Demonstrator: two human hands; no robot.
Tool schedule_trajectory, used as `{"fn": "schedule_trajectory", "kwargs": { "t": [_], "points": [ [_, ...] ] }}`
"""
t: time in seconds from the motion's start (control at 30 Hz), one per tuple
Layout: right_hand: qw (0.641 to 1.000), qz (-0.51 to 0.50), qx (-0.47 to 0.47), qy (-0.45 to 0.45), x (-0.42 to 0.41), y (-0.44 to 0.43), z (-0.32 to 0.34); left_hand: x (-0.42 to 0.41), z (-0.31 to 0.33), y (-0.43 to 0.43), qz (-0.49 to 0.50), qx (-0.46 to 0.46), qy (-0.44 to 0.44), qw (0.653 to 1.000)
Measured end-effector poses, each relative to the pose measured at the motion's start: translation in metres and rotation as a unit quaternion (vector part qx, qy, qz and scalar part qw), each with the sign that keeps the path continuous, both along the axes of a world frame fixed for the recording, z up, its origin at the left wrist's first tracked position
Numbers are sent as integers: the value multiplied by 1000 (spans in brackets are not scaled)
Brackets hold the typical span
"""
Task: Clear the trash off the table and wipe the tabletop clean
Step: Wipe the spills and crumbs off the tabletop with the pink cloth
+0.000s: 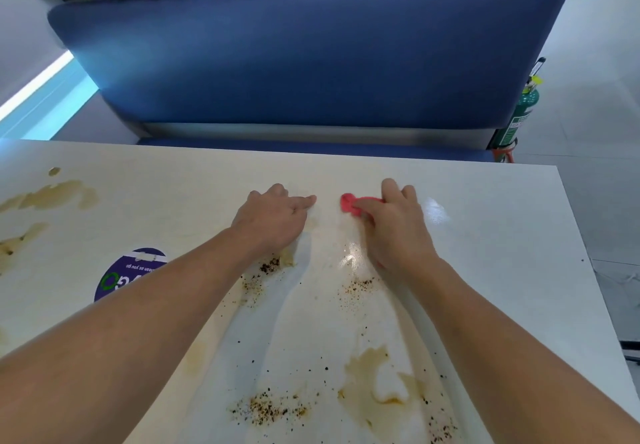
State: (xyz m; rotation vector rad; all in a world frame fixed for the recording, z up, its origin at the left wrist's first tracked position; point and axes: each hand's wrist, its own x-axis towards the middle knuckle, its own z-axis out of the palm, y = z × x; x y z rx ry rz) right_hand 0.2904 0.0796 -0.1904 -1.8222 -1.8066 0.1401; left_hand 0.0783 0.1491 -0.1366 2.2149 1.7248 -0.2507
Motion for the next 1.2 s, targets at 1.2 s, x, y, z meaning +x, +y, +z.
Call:
{"fn": "schedule_trajectory", "kwargs": {
  "t": [1.2],
  "points": [
    [996, 82, -12, 23, -26, -46, 5, -1, -1, 5, -34, -2, 59, 998]
  ]
}}
